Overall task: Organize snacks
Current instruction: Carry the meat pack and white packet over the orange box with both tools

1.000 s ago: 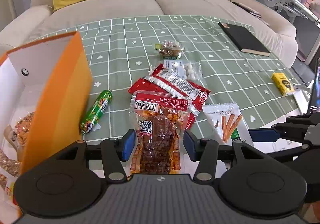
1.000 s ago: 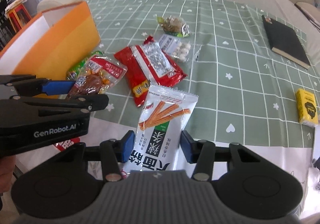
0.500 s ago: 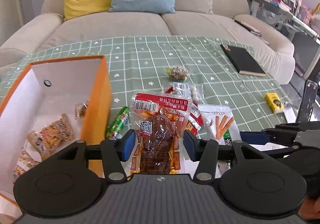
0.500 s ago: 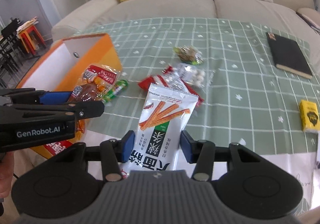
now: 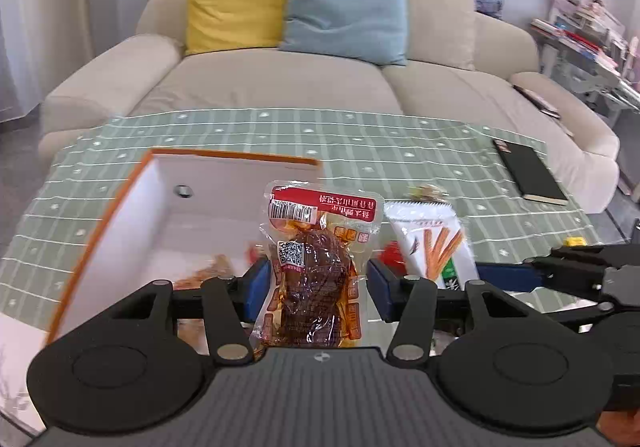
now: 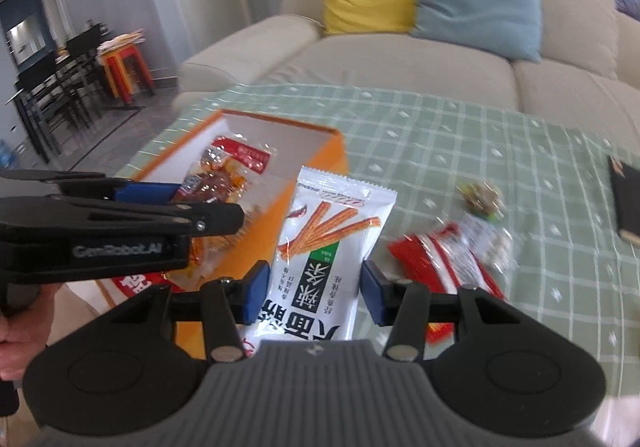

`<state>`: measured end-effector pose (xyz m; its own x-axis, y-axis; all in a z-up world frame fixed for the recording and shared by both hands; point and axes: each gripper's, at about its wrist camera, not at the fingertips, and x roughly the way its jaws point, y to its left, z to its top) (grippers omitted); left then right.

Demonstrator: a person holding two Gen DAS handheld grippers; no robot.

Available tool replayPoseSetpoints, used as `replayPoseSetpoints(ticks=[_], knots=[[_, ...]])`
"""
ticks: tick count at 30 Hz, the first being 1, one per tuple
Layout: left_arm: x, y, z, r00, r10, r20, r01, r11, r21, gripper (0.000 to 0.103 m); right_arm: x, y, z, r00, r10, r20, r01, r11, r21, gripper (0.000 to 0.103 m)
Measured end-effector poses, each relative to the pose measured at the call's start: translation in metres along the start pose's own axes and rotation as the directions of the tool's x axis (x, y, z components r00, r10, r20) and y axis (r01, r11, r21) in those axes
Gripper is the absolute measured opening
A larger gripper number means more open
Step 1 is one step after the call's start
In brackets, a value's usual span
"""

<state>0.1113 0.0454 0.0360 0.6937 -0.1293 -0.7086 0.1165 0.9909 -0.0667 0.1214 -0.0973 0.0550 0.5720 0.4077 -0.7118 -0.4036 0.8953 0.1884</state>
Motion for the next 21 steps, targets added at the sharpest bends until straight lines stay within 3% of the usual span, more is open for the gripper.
replayPoseSetpoints(ticks=[13, 21], knots=[[0.020, 0.070, 0.023, 0.995, 0.082, -0.060, -0.082, 0.997, 0.003, 0.059, 0.047, 0.054, 0.053, 0.996, 0.074, -0.040, -0.078, 0.987, -0.137, 0.047], [0.050, 0.100, 0.029, 0.987, 0.072, -0.141, -0.073, 0.997, 0.000, 0.059, 0.093, 0.067, 0.069, 0.993, 0.069, -0.097, -0.091, 0.966, -0.243, 0.047]])
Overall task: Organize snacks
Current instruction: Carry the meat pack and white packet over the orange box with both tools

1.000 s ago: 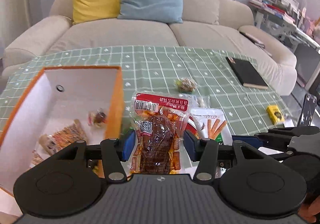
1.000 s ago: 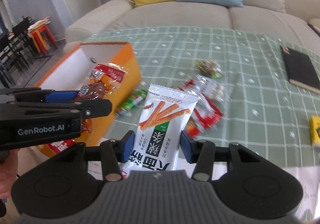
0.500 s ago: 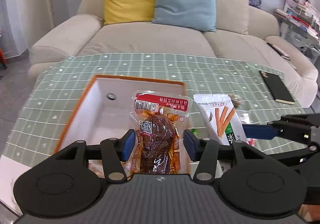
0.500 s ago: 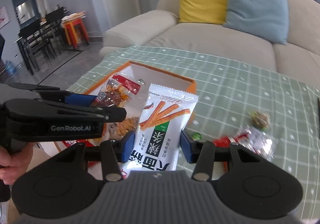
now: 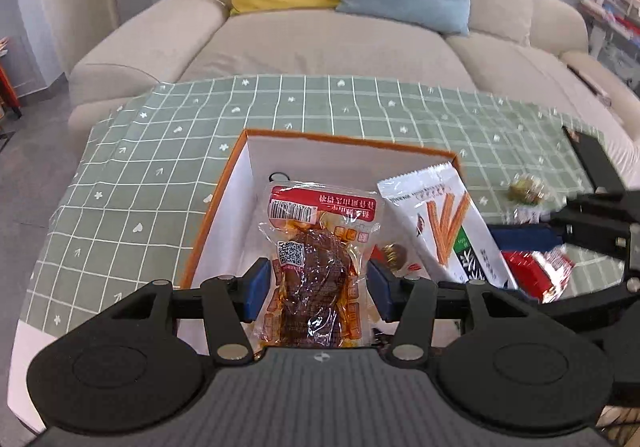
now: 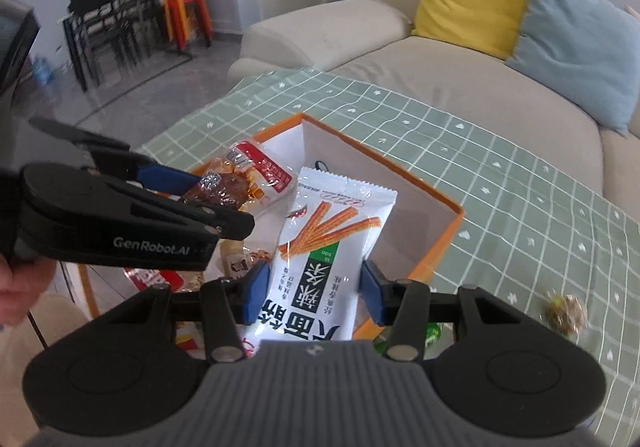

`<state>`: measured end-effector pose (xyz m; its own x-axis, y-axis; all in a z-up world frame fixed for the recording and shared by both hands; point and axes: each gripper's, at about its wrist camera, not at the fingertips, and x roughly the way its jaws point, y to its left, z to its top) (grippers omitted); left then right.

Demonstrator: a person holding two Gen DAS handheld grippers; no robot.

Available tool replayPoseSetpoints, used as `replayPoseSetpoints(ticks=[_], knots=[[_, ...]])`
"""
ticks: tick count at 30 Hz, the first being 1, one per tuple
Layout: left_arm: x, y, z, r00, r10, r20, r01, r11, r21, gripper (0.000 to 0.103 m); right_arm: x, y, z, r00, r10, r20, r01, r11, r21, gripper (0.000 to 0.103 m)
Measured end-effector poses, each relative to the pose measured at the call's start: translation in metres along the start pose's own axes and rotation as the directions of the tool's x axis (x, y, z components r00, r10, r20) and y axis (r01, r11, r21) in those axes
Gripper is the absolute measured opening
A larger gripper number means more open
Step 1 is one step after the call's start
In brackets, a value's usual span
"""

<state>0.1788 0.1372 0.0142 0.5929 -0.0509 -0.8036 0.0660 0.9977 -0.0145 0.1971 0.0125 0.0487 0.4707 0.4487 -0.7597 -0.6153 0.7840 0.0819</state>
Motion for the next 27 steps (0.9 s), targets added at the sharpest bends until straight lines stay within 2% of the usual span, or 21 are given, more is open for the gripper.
replayPoseSetpoints(ticks=[7, 11, 19, 27], knots=[[0.032, 0.005, 0.003, 0.997, 0.018, -0.072, -0.013, 0.998, 0.062, 0.059, 0.039, 0.003, 0.016, 0.998, 0.013, -0.058, -0.020, 0.993, -0.116, 0.047], [0.052, 0.004, 0.003, 0.992, 0.072, -0.102, -0.058, 0.990, 0.130, 0.060, 0.061, 0.009, 0.021, 0.996, -0.014, -0.090, -0.001, 0.985, -0.172, 0.047], [0.085, -0.008, 0.004, 0.979, 0.174, -0.104, -0.136, 0.945, 0.297, 0.061, 0.098, 0.019, 0.017, 0.985, -0.110, -0.130, 0.071, 0.960, -0.272, 0.047], [0.101, -0.007, 0.006, 0.972, 0.204, -0.116, -0.157, 0.933, 0.325, 0.062, 0.116, 0.015, 0.011, 0.979, -0.128, -0.159, 0.071, 0.943, -0.326, 0.047]])
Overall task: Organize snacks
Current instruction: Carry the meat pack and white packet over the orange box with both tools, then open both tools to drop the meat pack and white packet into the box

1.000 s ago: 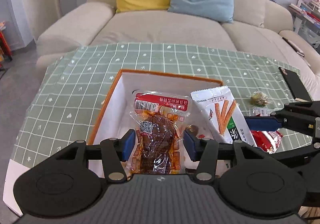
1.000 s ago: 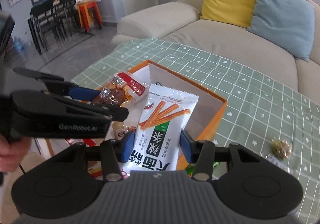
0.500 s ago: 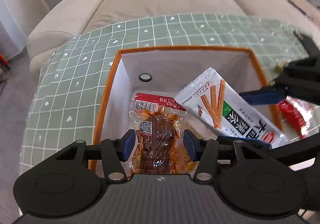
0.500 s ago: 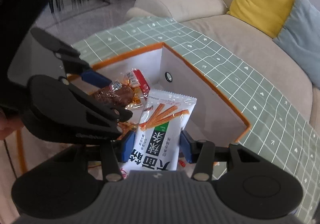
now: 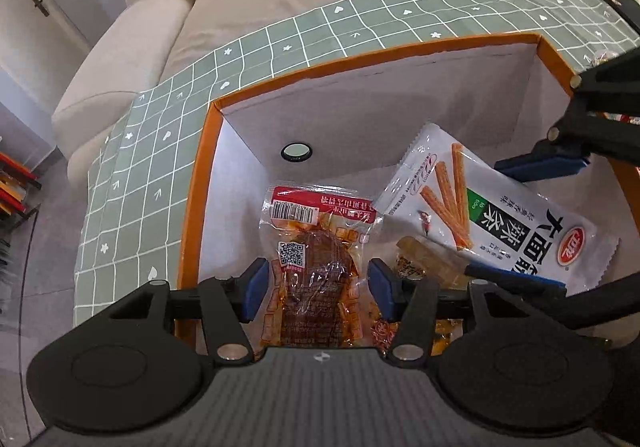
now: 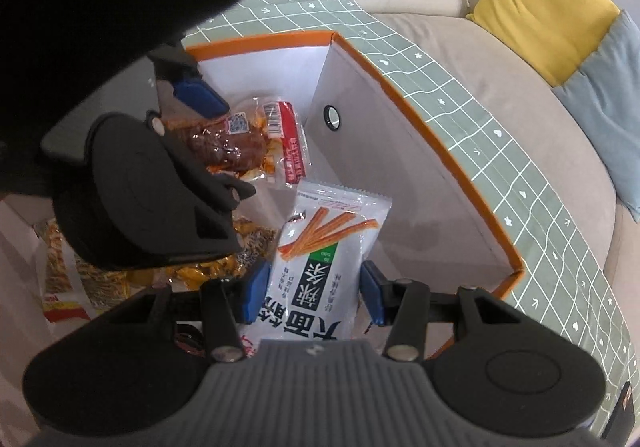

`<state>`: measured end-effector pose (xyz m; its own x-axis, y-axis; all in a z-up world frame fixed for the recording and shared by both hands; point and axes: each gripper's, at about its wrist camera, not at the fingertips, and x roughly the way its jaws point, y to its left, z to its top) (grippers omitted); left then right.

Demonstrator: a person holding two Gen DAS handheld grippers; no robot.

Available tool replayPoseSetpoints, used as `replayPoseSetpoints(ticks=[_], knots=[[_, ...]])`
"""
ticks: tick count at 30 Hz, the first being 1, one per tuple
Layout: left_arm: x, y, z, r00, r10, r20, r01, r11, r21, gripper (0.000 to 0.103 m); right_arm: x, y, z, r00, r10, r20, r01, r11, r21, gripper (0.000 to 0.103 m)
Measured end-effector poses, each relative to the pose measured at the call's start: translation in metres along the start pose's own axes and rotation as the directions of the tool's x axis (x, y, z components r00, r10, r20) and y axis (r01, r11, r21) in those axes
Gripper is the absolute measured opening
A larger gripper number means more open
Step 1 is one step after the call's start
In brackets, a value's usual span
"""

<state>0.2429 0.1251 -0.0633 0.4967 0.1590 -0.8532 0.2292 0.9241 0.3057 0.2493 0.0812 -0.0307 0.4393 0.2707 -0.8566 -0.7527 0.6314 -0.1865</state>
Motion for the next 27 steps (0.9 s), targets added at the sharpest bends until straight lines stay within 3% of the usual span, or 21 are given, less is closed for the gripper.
replayPoseSetpoints(ticks=[9, 14, 19, 21, 27], knots=[[0.000, -0.003, 0.001, 1.000, -0.001, 0.002, 0.001, 1.000, 0.019, 0.066, -0.005, 0.003, -0.002, 1.000, 0.004, 0.007, -0.004, 1.000, -0.004, 0.048], [0.002, -0.004, 0.001, 1.000, 0.009, 0.005, -0.009, 0.999, 0.034, 0.073, -0.007, 0.003, 0.000, 1.000, 0.006, 0.010, -0.006, 1.000, 0.003, 0.048], [0.000, -0.005, -0.002, 1.000, 0.016, 0.000, -0.016, 0.999, 0.043, 0.078, -0.015, 0.002, 0.002, 1.000, 0.008, 0.025, -0.008, 1.000, 0.008, 0.056], [-0.001, -0.004, -0.004, 1.000, 0.014, 0.000, -0.014, 0.999, 0.047, 0.078, -0.017, 0.001, 0.002, 1.000, 0.003, 0.027, -0.003, 1.000, 0.016, 0.065], [-0.010, 0.004, -0.006, 1.000, 0.014, 0.023, -0.013, 1.000, -0.027, 0.082, -0.024, -0.003, -0.006, 0.999, -0.009, 0.032, 0.008, 0.999, 0.032, 0.071]])
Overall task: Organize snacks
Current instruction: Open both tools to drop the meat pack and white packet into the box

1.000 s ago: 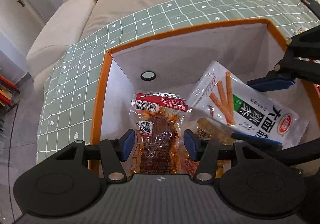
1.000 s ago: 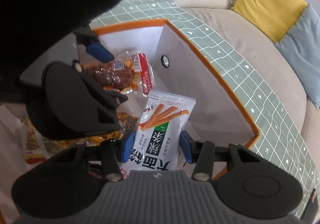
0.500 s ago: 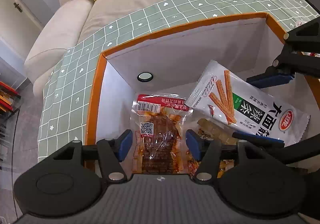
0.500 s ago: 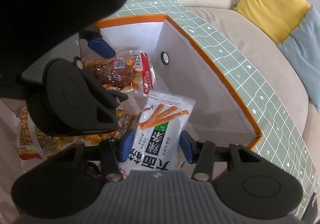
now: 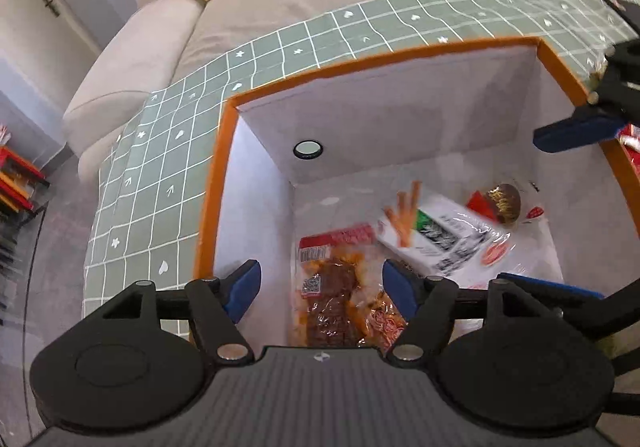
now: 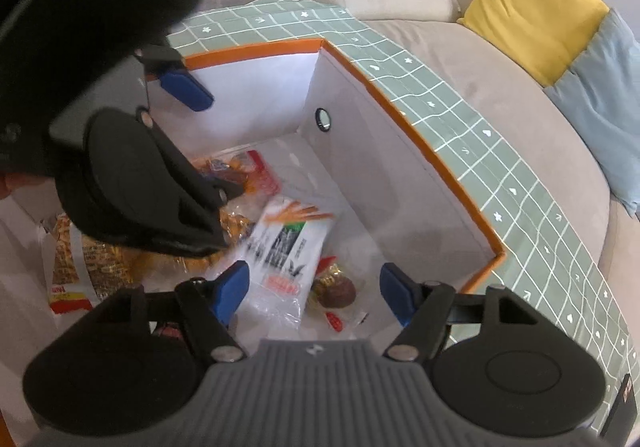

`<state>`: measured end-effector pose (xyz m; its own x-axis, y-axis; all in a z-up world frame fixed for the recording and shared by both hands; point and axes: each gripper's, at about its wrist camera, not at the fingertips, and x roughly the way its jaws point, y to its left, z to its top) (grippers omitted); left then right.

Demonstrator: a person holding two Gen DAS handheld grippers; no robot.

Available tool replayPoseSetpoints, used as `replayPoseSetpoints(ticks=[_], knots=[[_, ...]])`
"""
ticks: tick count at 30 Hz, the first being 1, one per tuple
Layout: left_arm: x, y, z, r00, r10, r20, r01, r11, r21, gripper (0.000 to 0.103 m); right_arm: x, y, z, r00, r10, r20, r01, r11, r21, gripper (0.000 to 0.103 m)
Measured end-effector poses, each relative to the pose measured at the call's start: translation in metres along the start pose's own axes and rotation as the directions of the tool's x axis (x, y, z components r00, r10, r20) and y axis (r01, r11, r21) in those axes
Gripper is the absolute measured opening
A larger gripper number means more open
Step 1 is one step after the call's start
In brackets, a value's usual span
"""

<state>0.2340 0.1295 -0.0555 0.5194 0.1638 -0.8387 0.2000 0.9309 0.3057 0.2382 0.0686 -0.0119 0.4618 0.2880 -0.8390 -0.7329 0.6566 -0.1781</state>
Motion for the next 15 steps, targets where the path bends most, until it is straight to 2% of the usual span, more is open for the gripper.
replayPoseSetpoints(ticks=[5, 11, 15], knots=[[-0.016, 0.000, -0.004, 0.999, 0.007, 0.044, -0.006, 1.000, -0.022, 0.082, -0.009, -0.007, -0.004, 1.000, 0.004, 0.030, -0.007, 0.997, 0.077, 0.072], [-0.049, -0.004, -0.011, 0.989, 0.043, 0.140, -0.033, 0.997, -0.073, 0.082, -0.027, -0.014, -0.010, 0.996, -0.006, 0.085, -0.009, 0.983, 0.182, 0.074], [-0.070, -0.005, -0.016, 0.984, 0.025, 0.178, 0.000, 0.991, -0.136, 0.082, -0.043, -0.015, -0.018, 0.992, -0.022, 0.124, -0.005, 0.977, 0.212, 0.076]])
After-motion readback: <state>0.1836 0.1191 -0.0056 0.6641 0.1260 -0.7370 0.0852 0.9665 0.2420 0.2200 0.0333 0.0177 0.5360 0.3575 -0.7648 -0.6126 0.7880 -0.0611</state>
